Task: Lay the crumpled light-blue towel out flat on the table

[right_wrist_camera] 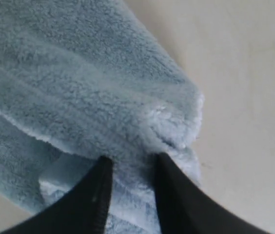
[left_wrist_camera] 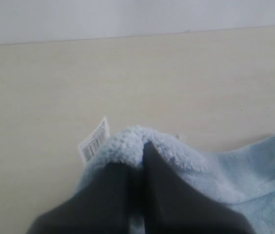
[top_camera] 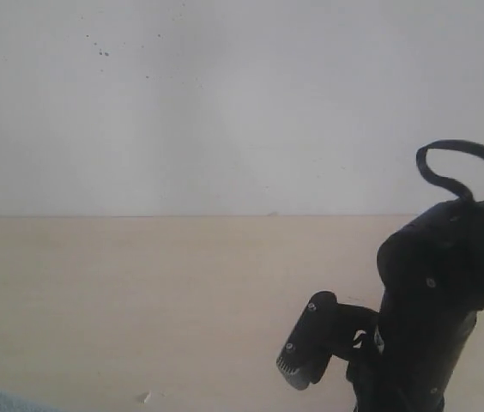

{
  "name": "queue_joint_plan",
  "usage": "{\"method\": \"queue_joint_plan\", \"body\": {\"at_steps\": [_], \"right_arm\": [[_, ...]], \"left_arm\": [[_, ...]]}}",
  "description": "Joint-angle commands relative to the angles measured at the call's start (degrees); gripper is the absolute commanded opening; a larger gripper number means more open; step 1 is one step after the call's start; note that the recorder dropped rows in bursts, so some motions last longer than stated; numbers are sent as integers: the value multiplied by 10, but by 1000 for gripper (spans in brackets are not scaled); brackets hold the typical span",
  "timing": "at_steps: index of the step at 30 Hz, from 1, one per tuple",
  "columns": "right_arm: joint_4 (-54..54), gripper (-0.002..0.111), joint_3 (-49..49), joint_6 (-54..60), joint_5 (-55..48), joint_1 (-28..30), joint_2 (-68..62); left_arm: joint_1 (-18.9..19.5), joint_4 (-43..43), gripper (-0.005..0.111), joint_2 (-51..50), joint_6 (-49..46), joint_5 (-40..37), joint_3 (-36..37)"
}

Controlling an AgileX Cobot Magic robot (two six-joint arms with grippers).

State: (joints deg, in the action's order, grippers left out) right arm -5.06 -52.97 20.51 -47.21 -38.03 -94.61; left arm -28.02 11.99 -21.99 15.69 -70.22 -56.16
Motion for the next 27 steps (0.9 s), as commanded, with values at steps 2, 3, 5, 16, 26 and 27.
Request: {"method": "queue_joint_plan", "body": {"at_steps": [2, 3, 5, 16, 26, 27], "right_arm": [[8, 47, -2, 5, 27, 2, -14], [-2, 47, -3, -5, 27, 2, -12], [-22, 47, -3, -25, 28, 2, -4], [-79, 47, 11, -115, 13, 83, 34], [366, 47, 118, 210, 42, 295, 61], [359, 47, 118, 210, 43, 295, 61]], "left_arm": [[1, -4, 4, -2, -3, 3, 24], [1, -4, 4, -2, -3, 3, 29], [1, -4, 4, -2, -3, 3, 35], [1, -7, 4, -2, -3, 3, 39], [1, -9, 4, -2, -7, 3, 39], [1, -9, 4, -2, -7, 3, 39]]}}
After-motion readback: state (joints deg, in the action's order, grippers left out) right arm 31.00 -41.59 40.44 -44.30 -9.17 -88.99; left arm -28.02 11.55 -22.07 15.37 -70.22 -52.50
